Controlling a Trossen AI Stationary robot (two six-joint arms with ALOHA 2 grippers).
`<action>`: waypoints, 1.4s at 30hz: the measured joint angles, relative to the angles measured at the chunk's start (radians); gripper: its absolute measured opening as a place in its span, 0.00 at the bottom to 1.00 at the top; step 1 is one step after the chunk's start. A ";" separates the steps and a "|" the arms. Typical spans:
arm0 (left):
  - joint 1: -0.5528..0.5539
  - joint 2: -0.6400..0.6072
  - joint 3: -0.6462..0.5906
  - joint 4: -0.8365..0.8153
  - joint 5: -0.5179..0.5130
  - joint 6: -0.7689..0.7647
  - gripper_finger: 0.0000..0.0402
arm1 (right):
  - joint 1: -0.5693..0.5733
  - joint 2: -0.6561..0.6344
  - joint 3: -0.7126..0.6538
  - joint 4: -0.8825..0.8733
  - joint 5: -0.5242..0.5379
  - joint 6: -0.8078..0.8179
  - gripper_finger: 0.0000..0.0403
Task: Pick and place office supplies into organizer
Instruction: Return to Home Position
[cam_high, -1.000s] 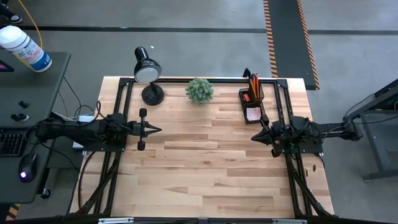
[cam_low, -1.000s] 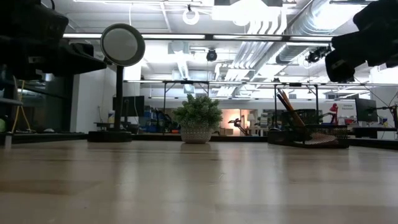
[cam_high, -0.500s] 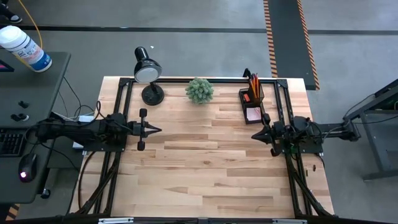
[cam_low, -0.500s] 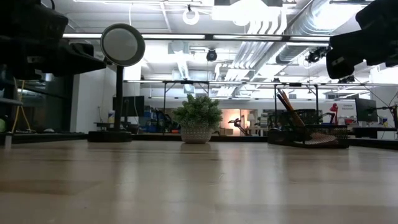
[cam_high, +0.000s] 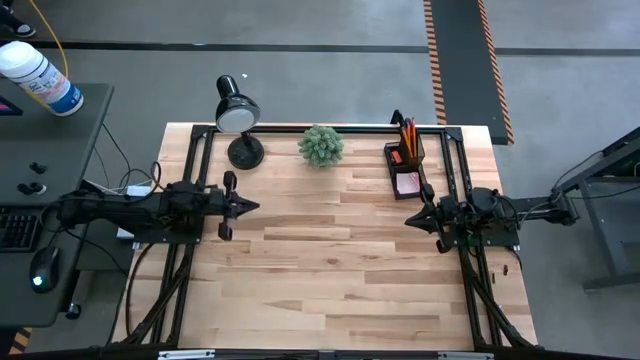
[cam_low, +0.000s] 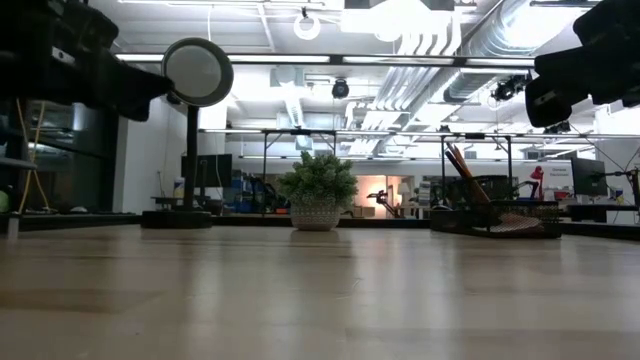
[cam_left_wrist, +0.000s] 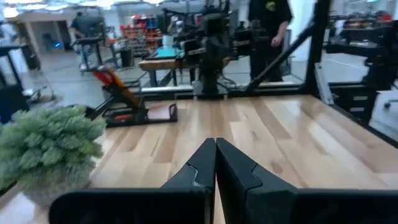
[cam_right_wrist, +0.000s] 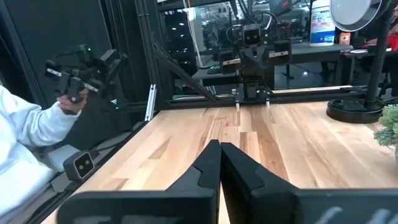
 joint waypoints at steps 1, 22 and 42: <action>0.000 0.000 0.000 -0.005 -0.008 -0.008 0.00 | 0.000 0.000 0.000 0.000 0.000 0.000 0.01; 0.000 -0.269 -0.001 -0.185 0.053 0.015 0.00 | 0.000 0.012 0.000 -0.001 0.001 0.031 0.01; 0.000 -0.272 0.000 -0.223 -0.002 -0.001 0.00 | 0.000 0.022 0.001 -0.021 0.102 -0.002 0.01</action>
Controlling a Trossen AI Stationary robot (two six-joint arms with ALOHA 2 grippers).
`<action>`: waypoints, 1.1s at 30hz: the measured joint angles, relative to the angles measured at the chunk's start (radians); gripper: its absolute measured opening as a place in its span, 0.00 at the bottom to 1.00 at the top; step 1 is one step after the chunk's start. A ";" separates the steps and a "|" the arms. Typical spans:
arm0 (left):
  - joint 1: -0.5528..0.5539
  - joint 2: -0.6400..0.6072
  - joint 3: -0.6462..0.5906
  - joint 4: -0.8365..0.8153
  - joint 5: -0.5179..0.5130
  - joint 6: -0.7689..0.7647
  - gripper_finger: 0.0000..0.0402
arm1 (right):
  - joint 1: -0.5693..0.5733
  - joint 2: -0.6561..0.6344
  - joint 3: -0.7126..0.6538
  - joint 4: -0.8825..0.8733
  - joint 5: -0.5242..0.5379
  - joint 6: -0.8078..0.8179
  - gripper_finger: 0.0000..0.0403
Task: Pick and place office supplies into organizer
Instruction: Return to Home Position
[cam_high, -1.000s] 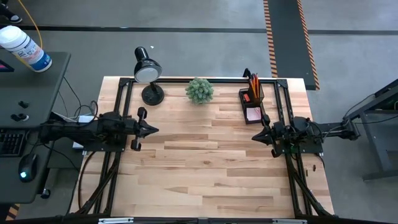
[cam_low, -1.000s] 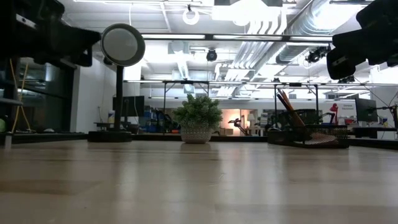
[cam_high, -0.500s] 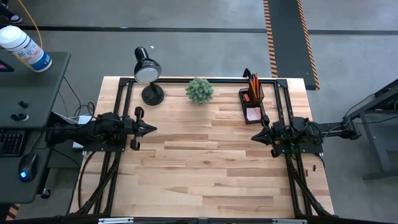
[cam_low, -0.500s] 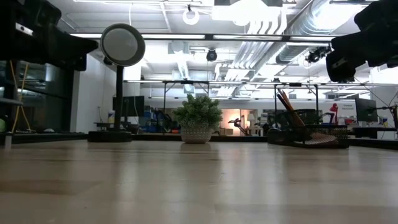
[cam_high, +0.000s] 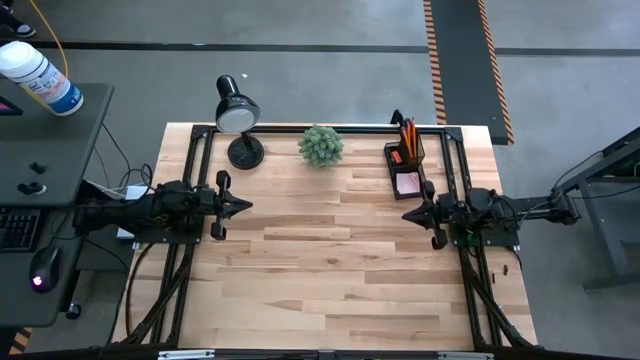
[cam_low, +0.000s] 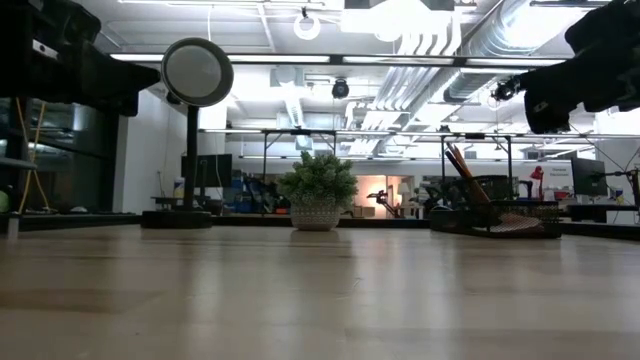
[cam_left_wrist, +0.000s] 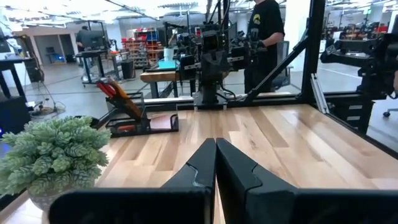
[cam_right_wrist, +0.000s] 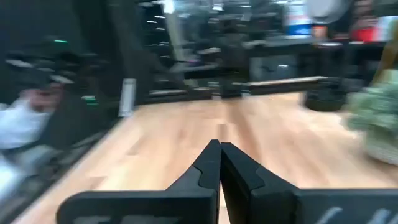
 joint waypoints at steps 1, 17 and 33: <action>0.000 0.000 0.000 0.000 0.000 0.004 0.00 | -0.001 0.000 0.000 0.001 0.016 -0.009 0.01; -0.002 0.000 0.000 0.000 0.000 0.022 0.00 | 0.000 -0.002 0.000 0.005 0.041 -0.028 0.01; 0.001 0.000 0.000 0.000 0.000 0.026 0.00 | 0.000 -0.002 -0.001 0.009 0.057 -0.075 0.02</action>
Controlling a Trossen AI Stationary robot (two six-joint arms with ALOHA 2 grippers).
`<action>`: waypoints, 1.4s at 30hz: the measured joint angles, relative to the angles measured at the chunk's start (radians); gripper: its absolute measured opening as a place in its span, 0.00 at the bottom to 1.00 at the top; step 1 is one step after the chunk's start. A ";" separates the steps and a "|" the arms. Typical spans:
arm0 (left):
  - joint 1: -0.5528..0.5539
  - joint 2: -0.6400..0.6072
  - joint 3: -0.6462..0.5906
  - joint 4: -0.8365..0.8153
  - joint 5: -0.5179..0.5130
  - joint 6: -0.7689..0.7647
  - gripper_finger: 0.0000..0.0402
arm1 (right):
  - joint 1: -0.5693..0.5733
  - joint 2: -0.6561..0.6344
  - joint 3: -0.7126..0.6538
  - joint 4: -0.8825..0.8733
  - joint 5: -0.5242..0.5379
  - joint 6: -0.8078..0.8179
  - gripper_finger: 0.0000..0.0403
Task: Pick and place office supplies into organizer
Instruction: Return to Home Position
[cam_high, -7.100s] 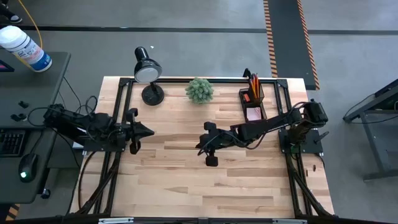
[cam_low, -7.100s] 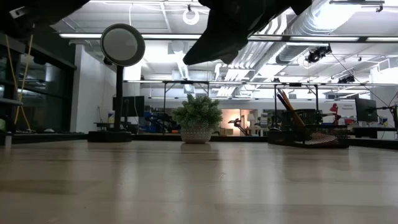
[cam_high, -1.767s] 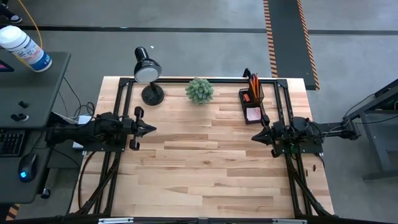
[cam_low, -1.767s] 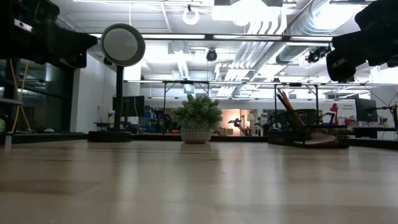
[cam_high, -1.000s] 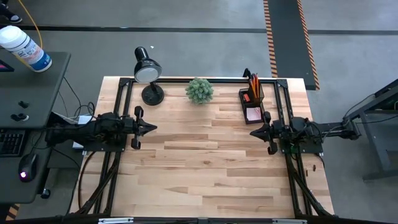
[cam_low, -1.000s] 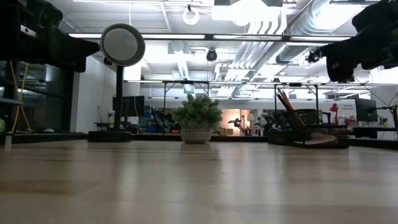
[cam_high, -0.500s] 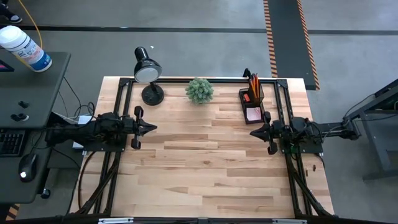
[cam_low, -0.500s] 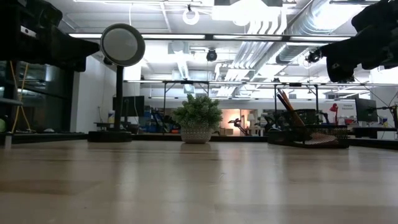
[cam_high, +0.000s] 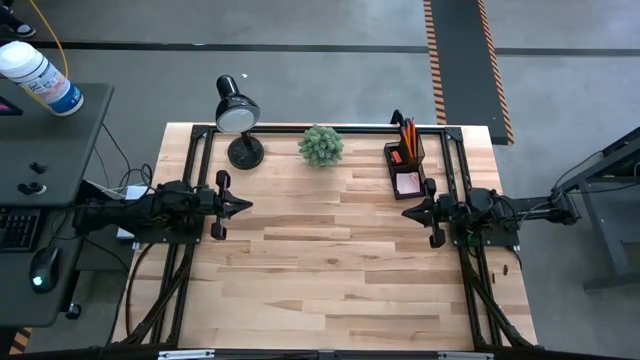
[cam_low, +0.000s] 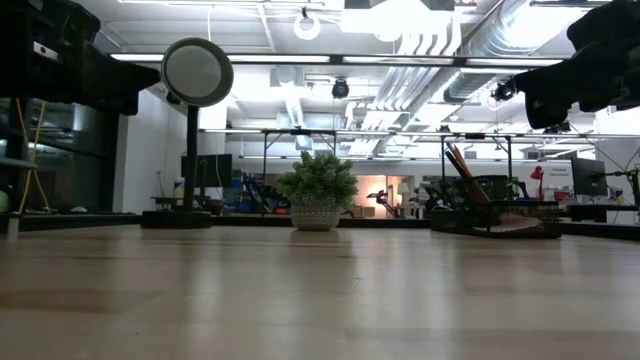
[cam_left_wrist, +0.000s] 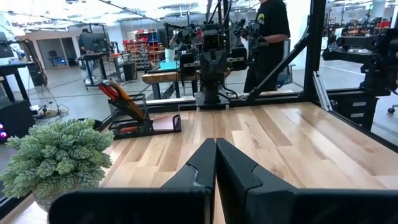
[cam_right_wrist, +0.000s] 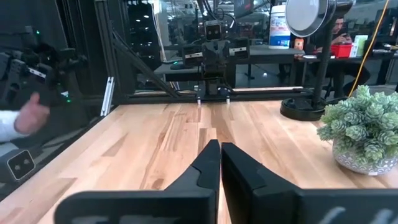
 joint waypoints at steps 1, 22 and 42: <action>0.000 0.000 0.000 0.000 0.000 0.000 0.00 | 0.000 0.000 0.000 0.000 0.000 -0.005 0.02; 0.000 0.000 0.000 0.000 0.000 0.000 0.00 | 0.000 0.000 0.000 0.000 0.000 -0.004 0.01; 0.000 0.000 0.000 0.000 0.000 0.000 0.00 | 0.000 0.000 0.000 0.001 0.001 -0.004 0.01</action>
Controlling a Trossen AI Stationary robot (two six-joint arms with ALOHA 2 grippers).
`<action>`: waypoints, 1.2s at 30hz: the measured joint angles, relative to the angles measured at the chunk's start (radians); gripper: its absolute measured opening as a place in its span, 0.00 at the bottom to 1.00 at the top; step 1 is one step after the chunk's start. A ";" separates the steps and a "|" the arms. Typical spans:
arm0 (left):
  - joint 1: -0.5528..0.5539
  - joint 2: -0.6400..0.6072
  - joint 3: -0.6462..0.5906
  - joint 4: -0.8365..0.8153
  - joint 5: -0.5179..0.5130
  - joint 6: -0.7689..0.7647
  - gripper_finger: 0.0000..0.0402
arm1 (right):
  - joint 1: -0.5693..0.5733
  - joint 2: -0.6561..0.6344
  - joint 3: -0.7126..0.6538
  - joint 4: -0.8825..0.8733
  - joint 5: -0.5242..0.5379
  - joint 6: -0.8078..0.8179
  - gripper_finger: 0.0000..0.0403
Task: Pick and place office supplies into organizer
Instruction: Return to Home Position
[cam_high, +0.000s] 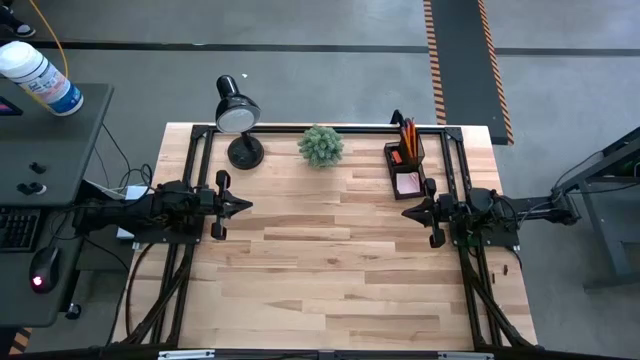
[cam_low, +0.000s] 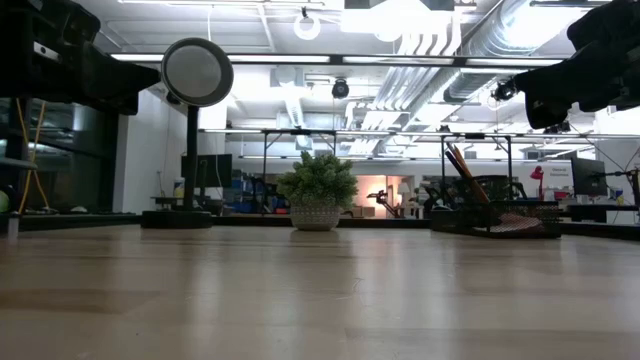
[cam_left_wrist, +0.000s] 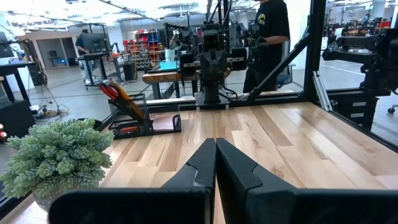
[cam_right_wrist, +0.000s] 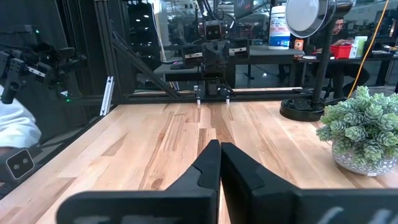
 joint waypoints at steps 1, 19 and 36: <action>0.000 0.000 0.000 0.000 0.000 0.000 0.00 | 0.000 0.000 0.000 0.000 0.000 0.000 0.01; 0.000 0.000 0.000 0.000 0.000 0.000 0.00 | 0.000 0.000 0.000 0.000 0.000 0.000 0.01; 0.000 0.000 0.000 0.000 0.000 0.000 0.00 | 0.000 0.000 0.000 0.000 0.000 0.000 0.01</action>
